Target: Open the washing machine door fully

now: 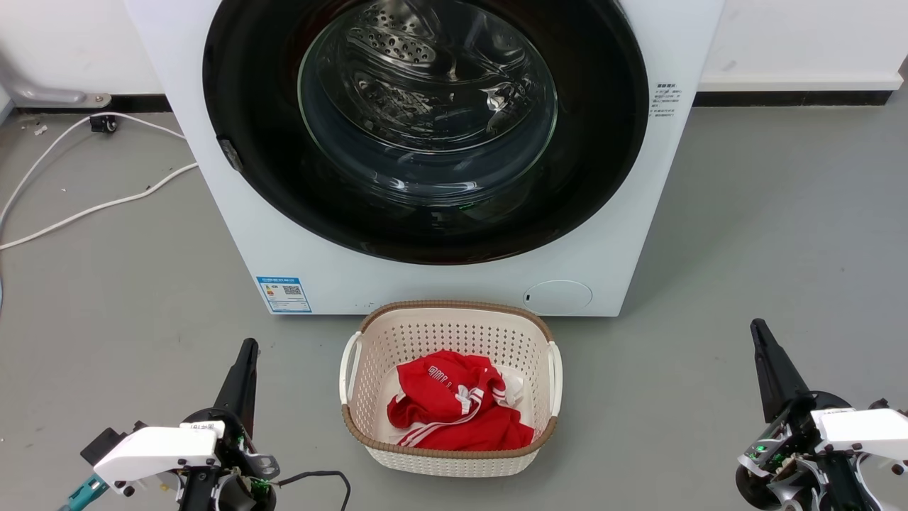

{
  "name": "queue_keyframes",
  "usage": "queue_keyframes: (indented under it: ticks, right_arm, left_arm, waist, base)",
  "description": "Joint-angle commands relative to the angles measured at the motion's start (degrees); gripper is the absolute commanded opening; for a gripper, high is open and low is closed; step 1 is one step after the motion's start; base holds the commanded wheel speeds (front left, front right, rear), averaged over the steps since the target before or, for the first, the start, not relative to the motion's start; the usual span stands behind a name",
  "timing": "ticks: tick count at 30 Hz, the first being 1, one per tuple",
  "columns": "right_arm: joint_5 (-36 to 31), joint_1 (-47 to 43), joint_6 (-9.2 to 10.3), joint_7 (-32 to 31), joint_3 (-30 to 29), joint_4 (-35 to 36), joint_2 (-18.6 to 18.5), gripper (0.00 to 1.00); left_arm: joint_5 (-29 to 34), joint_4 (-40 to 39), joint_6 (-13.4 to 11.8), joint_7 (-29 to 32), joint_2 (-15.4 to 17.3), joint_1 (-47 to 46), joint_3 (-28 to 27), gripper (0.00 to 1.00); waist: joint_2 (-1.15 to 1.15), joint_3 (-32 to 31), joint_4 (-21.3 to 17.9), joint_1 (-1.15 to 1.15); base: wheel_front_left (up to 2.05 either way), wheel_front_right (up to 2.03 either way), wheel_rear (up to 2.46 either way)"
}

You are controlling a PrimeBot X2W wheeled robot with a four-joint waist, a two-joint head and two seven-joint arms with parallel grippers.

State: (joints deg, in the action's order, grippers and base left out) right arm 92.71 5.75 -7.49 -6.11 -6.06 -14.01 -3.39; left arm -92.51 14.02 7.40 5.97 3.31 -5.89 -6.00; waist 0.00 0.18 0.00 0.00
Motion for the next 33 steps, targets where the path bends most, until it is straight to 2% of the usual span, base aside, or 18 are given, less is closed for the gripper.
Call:
queue_keyframes:
  ticks: [1, 11, 12, 24, 33]
  right_arm:
    - [-0.3, 0.8, 0.0, -0.2, -0.1, -0.1, 0.2, 0.0]
    - [-0.5, 0.8, 0.0, -0.3, -0.2, -0.1, 0.3, 0.0]
    - [-0.5, 0.8, 0.0, -0.3, -0.2, -0.1, 0.3, 1.0]
    - [-1.4, -1.1, 0.01, 2.9, 1.8, 1.7, 0.1, 1.0]
    - [-7.6, -1.7, 0.01, 5.2, 2.4, 4.4, 0.2, 1.0]
  left_arm:
    - [0.1, 0.1, 0.2, 0.3, 0.0, -0.5, -0.2, 0.0]
    - [0.2, 0.1, 0.2, 0.3, -0.1, -0.5, -0.3, 0.0]
    - [0.2, 0.1, 0.2, 0.4, -0.1, -0.5, -0.3, 1.0]
    - [0.9, -1.6, 0.0, -2.7, -0.2, 0.4, 2.3, 1.0]
    - [7.5, -4.7, 0.0, -5.0, -0.2, 0.2, 2.8, 1.0]
  waist:
    - [0.0, 0.0, 0.0, 0.0]
    - [0.0, 0.0, 0.0, 0.0]
    - [0.0, 0.0, 0.0, 0.0]
    - [0.0, 0.0, -0.1, 0.0]
    - [0.0, 0.1, -0.1, 0.0]
  base:
    - [0.0, 0.0, 0.0]
    - [0.0, 0.0, 0.0]
    - [0.0, 0.0, 0.0]
    - [0.0, 0.0, 0.0]
    - [0.0, 0.0, 0.0]
